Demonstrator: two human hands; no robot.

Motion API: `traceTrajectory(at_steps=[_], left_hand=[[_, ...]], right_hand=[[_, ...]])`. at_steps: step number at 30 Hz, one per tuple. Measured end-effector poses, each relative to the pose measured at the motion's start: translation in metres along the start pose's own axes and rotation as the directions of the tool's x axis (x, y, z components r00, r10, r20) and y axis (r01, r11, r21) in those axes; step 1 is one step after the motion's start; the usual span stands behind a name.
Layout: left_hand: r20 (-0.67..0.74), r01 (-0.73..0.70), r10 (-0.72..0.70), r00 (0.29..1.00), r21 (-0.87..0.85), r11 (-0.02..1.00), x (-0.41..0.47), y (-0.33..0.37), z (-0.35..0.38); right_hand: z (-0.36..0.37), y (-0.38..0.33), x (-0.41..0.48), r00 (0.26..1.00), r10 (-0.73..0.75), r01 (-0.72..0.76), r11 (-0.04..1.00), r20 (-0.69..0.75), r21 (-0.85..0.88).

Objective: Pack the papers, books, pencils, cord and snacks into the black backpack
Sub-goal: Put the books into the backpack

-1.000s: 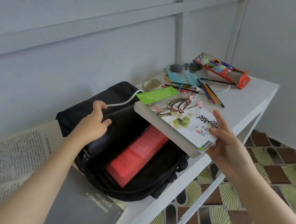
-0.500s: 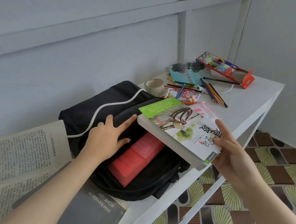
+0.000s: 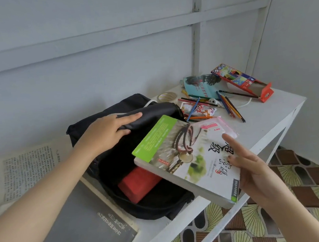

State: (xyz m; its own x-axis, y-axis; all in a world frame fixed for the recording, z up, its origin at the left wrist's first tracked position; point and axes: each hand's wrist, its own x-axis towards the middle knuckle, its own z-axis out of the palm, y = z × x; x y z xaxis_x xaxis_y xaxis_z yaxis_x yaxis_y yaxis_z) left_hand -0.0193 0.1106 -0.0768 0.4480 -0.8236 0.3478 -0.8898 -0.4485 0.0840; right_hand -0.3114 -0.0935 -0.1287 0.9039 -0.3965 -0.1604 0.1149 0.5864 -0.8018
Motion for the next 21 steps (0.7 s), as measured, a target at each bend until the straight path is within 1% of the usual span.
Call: traceTrajectory(at_steps=[2, 5, 8, 10, 13, 16, 18, 20, 21], left_hand=[[-0.044, -0.011, 0.012, 0.999, 0.018, 1.000, 0.004, 0.002, -0.011], [-0.067, -0.002, 0.007, 0.998, 0.071, 0.997, 0.010, 0.003, -0.029], [-0.058, -0.002, 0.006, 0.998, 0.067, 0.998, 0.011, 0.003, -0.041], [-0.054, -0.007, 0.011, 0.999, 0.063, 0.998, 0.010, 0.005, -0.045], [-0.058, -0.011, 0.015, 0.998, 0.077, 0.997, 0.009, 0.007, -0.047], [-0.043, -0.017, 0.020, 0.999, 0.070, 0.997, 0.009, 0.007, -0.046], [-0.028, -0.027, 0.029, 0.999, 0.055, 0.998, 0.009, 0.007, -0.046], [-0.021, -0.029, 0.030, 0.999, 0.044, 0.999, 0.011, 0.006, -0.047], [-0.018, -0.025, 0.025, 1.000, 0.038, 0.999, 0.012, 0.006, -0.048]], right_hand=[[0.009, -0.004, 0.005, 0.998, 0.040, -0.036, 0.997, 0.054, -0.070], [0.020, -0.009, 0.019, 0.992, 0.080, -0.062, 0.983, 0.099, -0.174], [0.032, -0.008, 0.040, 0.990, 0.102, -0.079, 0.976, 0.102, -0.204], [0.044, -0.004, 0.053, 0.992, 0.106, -0.095, 0.982, 0.065, -0.162], [0.062, 0.003, 0.075, 0.994, 0.103, -0.106, 0.990, -0.035, -0.091], [0.080, 0.009, 0.095, 0.989, 0.091, -0.100, 0.992, -0.112, -0.074], [0.087, 0.013, 0.106, 0.994, 0.085, -0.095, 0.985, -0.068, -0.146], [0.092, 0.017, 0.116, 0.992, 0.125, -0.114, 0.949, 0.020, -0.293], [0.095, 0.019, 0.120, 0.988, 0.147, -0.117, 0.914, 0.050, -0.389]])
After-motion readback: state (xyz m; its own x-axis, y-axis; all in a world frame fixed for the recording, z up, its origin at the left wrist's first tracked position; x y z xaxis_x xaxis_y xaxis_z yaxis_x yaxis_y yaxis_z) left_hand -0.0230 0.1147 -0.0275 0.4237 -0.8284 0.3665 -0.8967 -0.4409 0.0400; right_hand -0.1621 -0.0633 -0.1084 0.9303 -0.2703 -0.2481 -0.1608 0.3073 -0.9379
